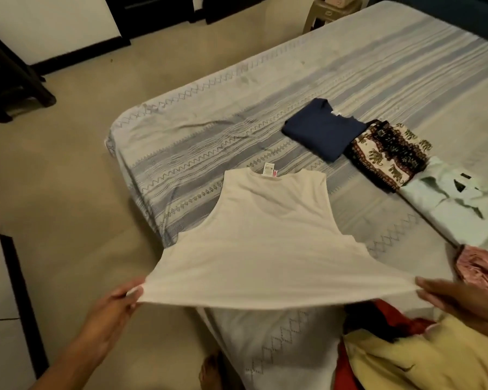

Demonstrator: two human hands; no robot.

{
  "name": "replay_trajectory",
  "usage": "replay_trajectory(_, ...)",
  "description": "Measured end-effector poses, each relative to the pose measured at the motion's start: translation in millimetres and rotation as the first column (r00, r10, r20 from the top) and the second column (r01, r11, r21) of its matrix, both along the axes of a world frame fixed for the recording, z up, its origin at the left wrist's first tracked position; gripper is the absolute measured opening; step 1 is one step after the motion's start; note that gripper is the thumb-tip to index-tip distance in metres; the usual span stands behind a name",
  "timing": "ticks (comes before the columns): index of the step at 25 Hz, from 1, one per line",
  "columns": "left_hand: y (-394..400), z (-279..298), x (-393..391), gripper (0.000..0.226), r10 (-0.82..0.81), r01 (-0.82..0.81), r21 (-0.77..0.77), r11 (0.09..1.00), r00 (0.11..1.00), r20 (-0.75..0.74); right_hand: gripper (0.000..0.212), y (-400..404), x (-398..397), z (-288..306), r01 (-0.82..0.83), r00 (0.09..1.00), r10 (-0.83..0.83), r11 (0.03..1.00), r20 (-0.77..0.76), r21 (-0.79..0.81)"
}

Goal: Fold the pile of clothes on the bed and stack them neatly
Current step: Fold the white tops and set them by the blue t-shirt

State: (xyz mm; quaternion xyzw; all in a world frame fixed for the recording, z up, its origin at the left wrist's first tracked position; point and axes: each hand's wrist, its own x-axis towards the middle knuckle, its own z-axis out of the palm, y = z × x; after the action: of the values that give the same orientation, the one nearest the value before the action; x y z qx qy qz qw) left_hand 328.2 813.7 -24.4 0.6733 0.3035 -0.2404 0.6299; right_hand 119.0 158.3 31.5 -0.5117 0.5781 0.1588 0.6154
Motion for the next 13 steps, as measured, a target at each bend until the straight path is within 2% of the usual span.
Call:
replay_trajectory(3, -23.4, 89.4, 77.4, 0.022, 0.067, -0.056, -0.145, 0.988, 0.996, 0.067, 0.039, -16.0, 63.4, 86.4, 0.106, 0.982, -0.089, 0.990, 0.168, -0.092)
replay_trajectory(5, -39.5, 148.2, 127.2, 0.022, 0.085, -0.059, -0.210, 0.976, 0.990, 0.115, 0.005, -14.7, 99.0, 157.3, 0.109, 0.946, -0.070, 0.988, 0.316, -0.109)
replay_trajectory(10, -87.0, 264.2, 246.8, 0.020, 0.065, -0.011, -0.236, 0.972, 0.973, 0.221, 0.009, -23.1, 190.5, 292.1, 0.238, 0.874, -0.075, 0.927, 0.479, -0.289)
replay_trajectory(13, -121.3, 305.4, 307.6, 0.024, 0.155, -0.096, -0.215, 0.972, 0.949, 0.275, 0.007, -31.8, 245.8, 332.2, 0.315, 0.835, -0.090, 0.887, 0.543, -0.337)
